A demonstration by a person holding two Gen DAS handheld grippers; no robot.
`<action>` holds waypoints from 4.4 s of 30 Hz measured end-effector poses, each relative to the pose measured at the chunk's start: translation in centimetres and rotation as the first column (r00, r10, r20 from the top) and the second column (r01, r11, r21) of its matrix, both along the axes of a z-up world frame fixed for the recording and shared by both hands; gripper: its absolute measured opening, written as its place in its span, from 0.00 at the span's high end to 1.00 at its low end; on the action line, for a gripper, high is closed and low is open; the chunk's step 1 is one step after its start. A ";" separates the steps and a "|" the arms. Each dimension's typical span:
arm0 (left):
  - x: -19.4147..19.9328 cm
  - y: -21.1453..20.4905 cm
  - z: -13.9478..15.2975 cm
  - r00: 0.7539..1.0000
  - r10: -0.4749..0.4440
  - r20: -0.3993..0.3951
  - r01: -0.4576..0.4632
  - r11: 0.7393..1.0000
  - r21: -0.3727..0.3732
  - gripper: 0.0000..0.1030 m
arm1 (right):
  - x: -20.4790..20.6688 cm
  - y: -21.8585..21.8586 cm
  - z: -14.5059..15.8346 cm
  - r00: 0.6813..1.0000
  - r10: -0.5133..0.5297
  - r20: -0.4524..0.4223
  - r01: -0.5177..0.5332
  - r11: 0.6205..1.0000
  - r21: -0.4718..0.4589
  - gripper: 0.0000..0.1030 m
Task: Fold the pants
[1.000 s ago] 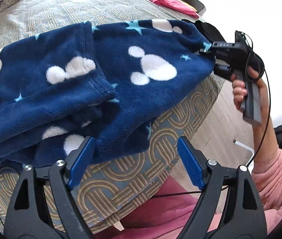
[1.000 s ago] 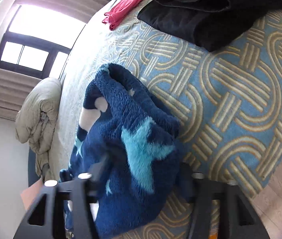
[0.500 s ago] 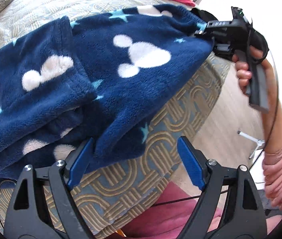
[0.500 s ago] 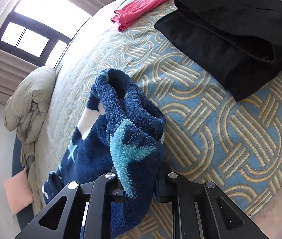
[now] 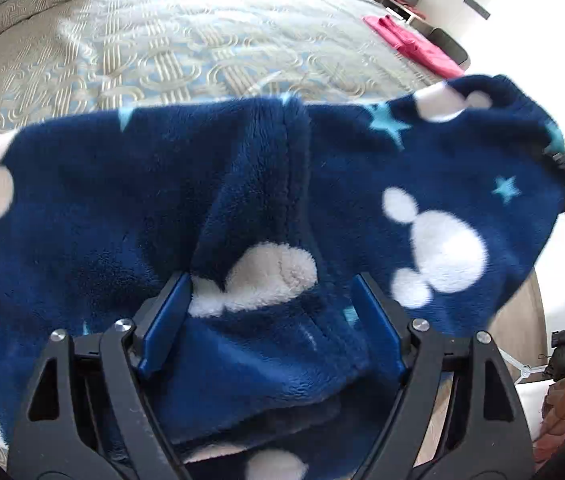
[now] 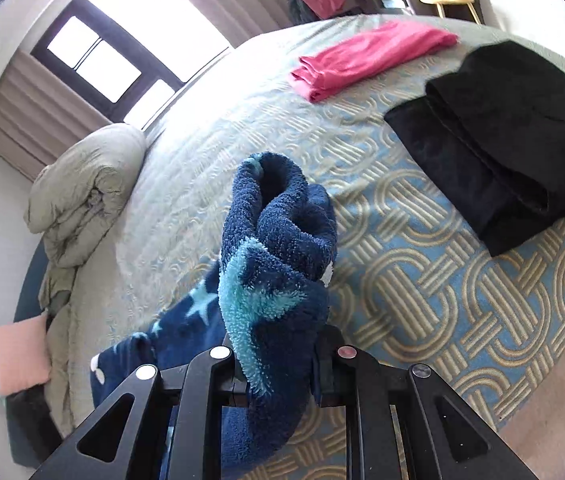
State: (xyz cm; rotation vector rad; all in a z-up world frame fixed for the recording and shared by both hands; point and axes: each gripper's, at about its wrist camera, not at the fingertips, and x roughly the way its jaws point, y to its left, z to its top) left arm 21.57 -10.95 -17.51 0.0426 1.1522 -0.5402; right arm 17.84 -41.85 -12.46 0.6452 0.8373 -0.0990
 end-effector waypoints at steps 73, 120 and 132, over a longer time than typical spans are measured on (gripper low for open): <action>-0.5 18.0 10.2 0.994 0.107 -0.006 -0.103 0.938 -0.330 0.81 | 1.4 23.6 -4.8 0.834 0.545 -0.090 -0.540 0.838 0.071 0.47; -3.7 17.4 11.3 0.983 0.155 0.099 -0.126 0.960 -0.248 0.65 | 0.9 24.7 -4.6 0.791 0.607 -0.077 -0.595 0.792 0.139 0.44; -0.6 22.9 0.5 0.943 0.285 -0.175 -0.326 0.900 -0.291 0.61 | 1.4 24.6 -6.6 0.787 0.612 -0.075 -0.579 0.776 0.252 0.41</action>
